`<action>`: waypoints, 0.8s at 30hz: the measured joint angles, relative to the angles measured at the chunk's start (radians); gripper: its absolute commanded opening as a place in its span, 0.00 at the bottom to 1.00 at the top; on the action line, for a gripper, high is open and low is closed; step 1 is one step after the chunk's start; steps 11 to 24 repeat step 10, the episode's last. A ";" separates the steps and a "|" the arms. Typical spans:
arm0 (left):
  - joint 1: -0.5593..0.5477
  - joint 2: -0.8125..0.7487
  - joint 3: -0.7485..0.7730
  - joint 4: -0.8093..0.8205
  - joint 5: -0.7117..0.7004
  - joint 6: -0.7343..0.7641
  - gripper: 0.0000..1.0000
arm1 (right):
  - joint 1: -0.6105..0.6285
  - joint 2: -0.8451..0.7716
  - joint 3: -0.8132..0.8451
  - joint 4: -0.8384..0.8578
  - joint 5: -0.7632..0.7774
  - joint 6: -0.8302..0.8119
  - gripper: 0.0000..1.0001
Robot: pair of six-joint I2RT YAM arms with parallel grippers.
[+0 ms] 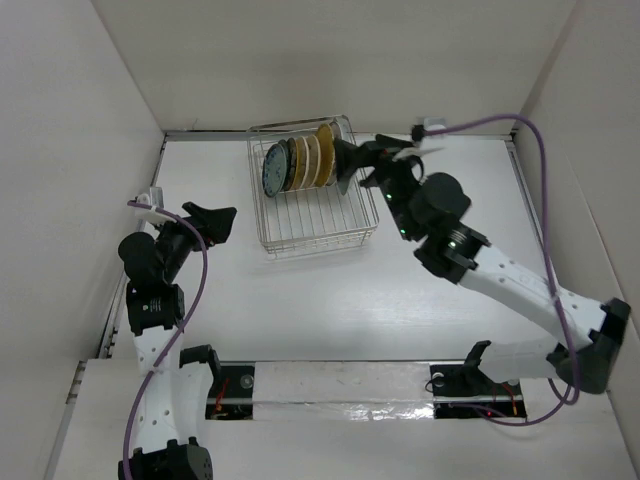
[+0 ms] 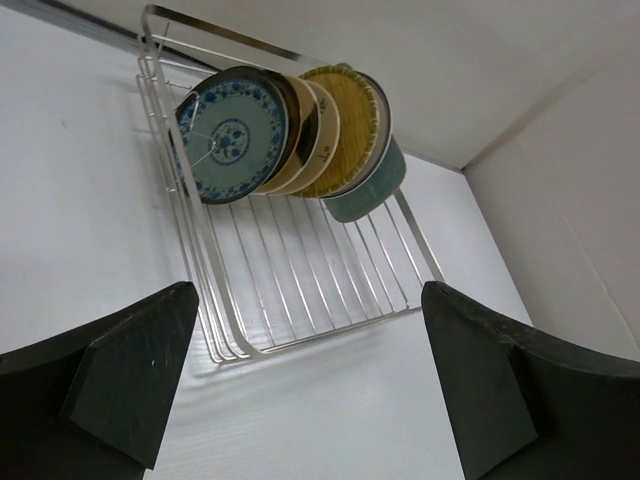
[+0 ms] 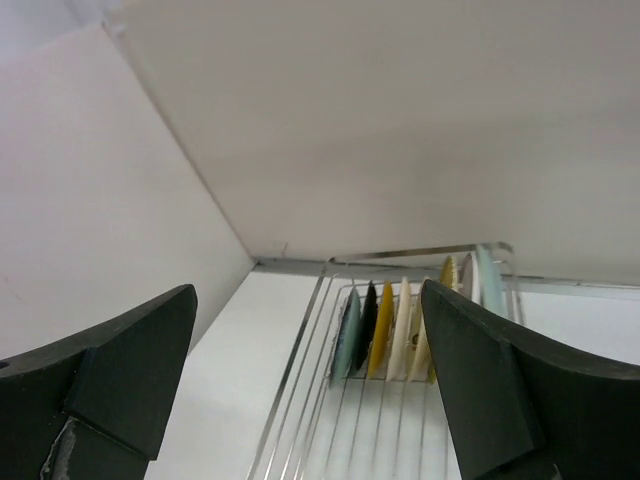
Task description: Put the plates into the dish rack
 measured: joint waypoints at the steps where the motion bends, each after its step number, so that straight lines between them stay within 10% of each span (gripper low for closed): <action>1: 0.000 -0.002 0.000 0.013 0.009 -0.009 0.95 | -0.001 -0.066 -0.056 0.011 0.008 0.002 0.98; 24: -0.001 -0.037 0.013 0.135 0.077 -0.104 0.96 | -0.088 -0.307 -0.282 0.007 0.056 0.042 0.93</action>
